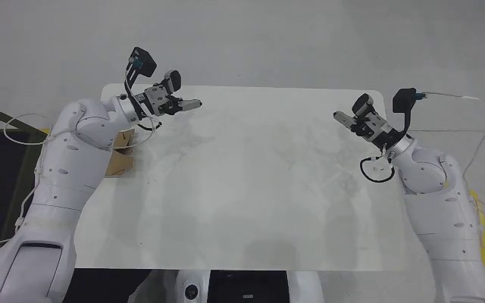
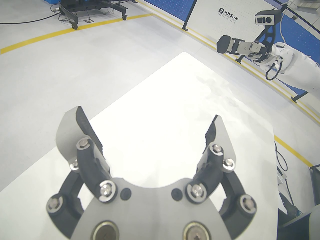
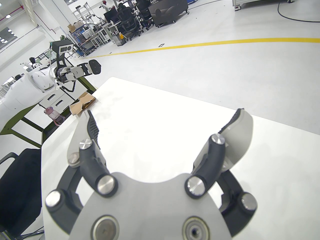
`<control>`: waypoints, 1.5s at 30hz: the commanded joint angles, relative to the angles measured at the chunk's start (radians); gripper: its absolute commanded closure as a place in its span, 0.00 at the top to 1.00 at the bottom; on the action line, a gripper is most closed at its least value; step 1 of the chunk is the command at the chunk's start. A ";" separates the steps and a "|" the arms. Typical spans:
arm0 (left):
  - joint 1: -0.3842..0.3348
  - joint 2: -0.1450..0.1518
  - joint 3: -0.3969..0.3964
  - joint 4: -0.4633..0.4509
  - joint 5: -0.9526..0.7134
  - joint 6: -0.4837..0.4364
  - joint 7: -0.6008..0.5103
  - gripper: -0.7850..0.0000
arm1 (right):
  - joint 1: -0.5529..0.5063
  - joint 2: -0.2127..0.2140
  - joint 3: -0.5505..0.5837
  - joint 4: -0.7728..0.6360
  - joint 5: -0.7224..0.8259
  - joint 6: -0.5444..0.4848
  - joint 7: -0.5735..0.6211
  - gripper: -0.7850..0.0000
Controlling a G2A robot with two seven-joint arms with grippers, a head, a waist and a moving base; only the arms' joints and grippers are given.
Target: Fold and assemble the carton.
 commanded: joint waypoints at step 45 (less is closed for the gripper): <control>0.071 0.113 -0.359 0.217 -0.777 0.033 -0.454 1.00 | 0.000 0.000 0.000 0.000 0.000 0.000 0.000 1.00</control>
